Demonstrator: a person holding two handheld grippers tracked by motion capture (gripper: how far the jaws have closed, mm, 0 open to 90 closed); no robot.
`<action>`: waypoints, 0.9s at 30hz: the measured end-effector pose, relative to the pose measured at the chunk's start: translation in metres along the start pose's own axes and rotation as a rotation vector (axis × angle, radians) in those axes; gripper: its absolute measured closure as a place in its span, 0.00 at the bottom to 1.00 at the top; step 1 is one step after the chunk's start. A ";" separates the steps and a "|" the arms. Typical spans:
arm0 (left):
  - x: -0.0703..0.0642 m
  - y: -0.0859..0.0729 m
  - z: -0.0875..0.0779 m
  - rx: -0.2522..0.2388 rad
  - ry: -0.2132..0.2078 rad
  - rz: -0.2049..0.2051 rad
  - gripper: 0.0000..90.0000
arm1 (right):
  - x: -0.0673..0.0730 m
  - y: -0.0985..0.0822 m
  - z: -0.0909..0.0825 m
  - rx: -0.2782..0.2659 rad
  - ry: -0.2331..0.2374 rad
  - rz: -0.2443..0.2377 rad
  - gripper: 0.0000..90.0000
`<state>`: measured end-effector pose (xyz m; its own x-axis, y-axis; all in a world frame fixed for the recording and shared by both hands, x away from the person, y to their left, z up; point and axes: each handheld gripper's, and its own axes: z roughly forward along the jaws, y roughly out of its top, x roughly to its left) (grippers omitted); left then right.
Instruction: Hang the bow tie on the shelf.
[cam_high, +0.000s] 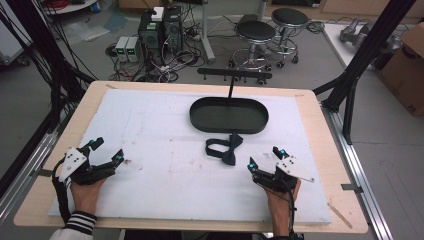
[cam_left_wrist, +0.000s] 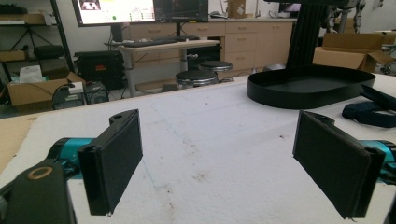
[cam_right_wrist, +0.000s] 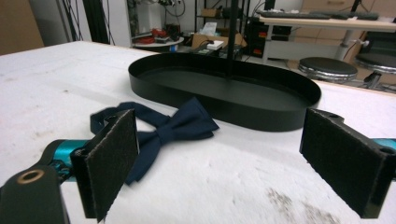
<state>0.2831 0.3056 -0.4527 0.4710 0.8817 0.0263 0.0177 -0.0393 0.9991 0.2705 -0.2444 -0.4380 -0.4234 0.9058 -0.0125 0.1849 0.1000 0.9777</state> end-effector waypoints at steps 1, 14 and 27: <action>0.000 0.000 0.000 0.000 0.000 0.000 0.18 | 0.000 0.000 0.000 0.000 0.000 0.000 0.12; -0.001 0.000 0.000 -0.001 0.002 0.005 0.18 | 0.019 0.049 0.027 0.112 0.043 0.029 0.12; 0.000 0.000 0.000 0.001 0.003 0.004 0.18 | 0.025 0.064 0.059 0.295 0.043 0.019 0.17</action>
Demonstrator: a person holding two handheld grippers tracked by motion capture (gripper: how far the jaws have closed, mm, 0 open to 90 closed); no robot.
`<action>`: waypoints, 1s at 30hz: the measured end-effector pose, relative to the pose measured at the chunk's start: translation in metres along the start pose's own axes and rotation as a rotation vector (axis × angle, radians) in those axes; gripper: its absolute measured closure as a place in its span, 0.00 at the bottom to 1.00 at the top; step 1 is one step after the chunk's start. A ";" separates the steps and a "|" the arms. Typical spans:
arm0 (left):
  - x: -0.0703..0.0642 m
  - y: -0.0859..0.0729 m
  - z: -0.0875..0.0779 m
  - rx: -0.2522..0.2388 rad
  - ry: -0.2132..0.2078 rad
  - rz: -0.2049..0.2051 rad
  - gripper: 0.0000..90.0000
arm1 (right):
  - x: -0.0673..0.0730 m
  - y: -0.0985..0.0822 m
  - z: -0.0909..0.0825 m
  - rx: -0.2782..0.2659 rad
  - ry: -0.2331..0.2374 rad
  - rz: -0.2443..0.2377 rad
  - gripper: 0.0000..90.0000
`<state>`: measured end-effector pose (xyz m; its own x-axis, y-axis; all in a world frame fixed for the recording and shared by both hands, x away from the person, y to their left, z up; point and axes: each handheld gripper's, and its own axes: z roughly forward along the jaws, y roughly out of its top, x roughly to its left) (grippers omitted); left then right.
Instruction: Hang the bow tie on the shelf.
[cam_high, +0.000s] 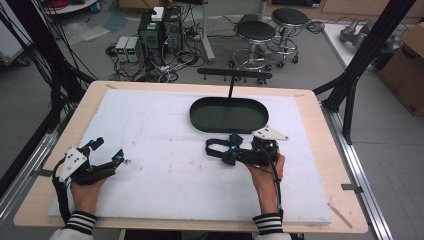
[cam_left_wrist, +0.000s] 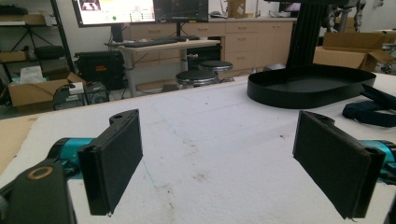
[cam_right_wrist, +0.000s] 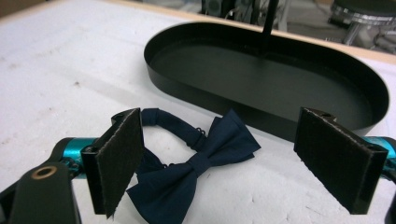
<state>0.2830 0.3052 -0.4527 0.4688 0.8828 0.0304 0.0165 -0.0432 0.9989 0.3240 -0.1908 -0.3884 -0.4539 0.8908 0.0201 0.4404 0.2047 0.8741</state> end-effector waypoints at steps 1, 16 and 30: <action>0.000 0.000 0.000 0.000 0.000 0.000 0.18 | 0.001 0.002 0.003 0.020 0.002 -0.001 0.17; 0.000 0.000 0.000 0.001 0.004 -0.005 0.18 | 0.009 0.022 0.036 0.252 -0.020 0.003 0.24; 0.000 0.000 0.000 0.000 0.005 -0.007 0.18 | 0.008 0.026 0.067 0.428 -0.042 0.042 0.31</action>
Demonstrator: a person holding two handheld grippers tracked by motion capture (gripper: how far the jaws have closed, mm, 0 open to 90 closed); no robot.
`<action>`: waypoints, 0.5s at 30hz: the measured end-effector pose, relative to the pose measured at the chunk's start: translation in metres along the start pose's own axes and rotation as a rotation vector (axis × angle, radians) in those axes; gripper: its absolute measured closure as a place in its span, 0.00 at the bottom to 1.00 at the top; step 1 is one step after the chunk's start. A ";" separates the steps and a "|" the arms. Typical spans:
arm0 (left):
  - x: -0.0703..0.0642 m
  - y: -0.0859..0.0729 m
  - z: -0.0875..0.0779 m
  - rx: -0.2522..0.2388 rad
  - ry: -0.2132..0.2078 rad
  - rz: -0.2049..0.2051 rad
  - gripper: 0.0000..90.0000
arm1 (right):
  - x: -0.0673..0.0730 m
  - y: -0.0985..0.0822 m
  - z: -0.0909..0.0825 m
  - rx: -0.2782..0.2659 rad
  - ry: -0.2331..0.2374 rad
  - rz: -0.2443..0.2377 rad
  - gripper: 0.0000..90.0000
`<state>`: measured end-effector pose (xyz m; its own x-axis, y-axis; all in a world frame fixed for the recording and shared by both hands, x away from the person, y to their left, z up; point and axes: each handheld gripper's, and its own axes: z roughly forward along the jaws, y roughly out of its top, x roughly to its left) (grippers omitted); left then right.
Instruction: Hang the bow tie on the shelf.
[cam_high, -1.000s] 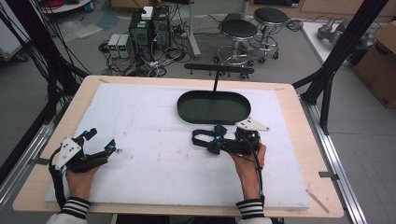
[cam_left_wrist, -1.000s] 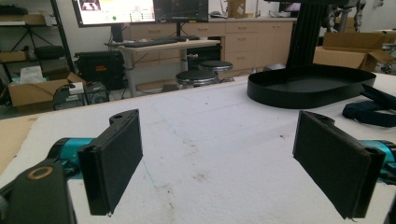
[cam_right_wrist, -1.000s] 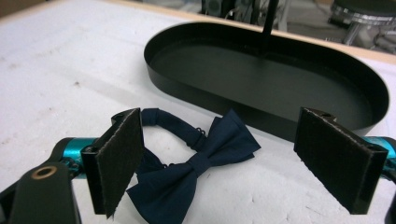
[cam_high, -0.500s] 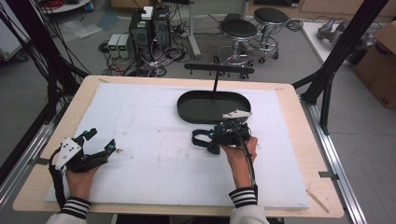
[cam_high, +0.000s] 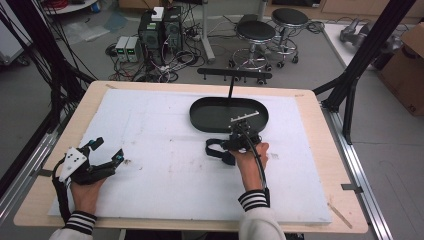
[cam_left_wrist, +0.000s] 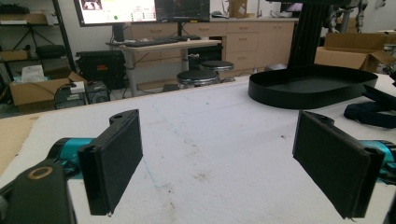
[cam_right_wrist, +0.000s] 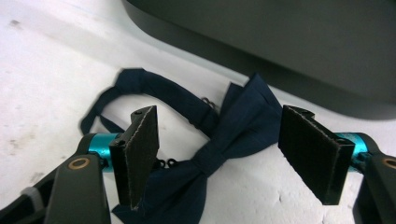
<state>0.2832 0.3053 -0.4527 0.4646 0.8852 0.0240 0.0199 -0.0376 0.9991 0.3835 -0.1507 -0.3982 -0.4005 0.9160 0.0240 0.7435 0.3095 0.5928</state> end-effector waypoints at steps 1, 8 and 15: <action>0.000 0.000 0.000 -0.001 0.000 -0.001 0.18 | 0.000 0.000 0.001 0.005 -0.003 0.000 0.32; 0.000 0.000 0.000 0.000 0.000 0.001 0.18 | 0.001 0.000 0.010 0.071 -0.017 0.001 0.33; 0.000 0.000 0.000 -0.001 0.001 -0.004 0.18 | -0.002 0.004 0.015 0.058 -0.043 0.000 0.33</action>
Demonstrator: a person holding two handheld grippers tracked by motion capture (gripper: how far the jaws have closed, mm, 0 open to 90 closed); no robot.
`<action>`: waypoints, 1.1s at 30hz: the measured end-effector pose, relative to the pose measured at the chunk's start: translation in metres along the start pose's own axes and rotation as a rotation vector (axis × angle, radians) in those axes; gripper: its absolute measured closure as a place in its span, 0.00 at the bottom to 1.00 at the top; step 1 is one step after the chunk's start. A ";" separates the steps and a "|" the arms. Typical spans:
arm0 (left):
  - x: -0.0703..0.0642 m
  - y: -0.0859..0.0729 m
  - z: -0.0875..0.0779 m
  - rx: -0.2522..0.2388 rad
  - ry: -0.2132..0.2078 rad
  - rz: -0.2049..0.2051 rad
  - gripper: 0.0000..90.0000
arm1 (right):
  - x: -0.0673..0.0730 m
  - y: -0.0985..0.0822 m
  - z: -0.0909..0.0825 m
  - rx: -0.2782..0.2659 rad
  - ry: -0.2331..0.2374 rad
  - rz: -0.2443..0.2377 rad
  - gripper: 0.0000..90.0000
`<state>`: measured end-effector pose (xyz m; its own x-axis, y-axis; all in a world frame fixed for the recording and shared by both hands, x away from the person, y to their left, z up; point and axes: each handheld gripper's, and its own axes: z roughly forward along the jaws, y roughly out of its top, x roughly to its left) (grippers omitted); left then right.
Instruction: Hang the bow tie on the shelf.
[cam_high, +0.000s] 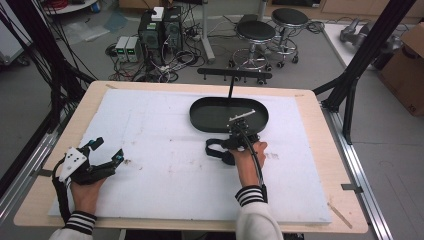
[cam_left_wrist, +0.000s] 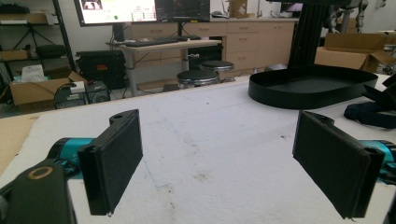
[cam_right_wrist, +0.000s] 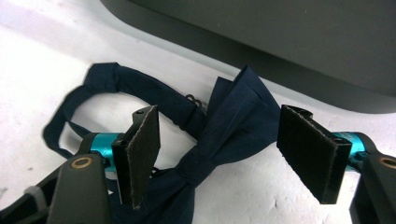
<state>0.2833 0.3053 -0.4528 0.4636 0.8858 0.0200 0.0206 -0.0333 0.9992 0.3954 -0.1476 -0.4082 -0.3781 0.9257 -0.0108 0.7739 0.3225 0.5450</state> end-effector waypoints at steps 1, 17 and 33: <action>0.000 0.000 0.000 0.000 0.000 0.000 0.18 | 0.000 0.000 0.001 0.012 0.001 0.001 0.34; 0.001 0.000 0.000 0.001 0.003 0.000 0.18 | 0.003 0.003 0.014 0.063 -0.042 -0.030 0.56; 0.000 0.000 0.000 0.002 0.002 0.003 0.18 | 0.006 0.003 0.014 0.082 -0.041 -0.038 0.76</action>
<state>0.2835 0.3058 -0.4527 0.4620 0.8866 0.0228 0.0208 -0.0365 0.9991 0.4029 -0.1384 -0.4183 -0.3886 0.9191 -0.0654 0.7986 0.3714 0.4736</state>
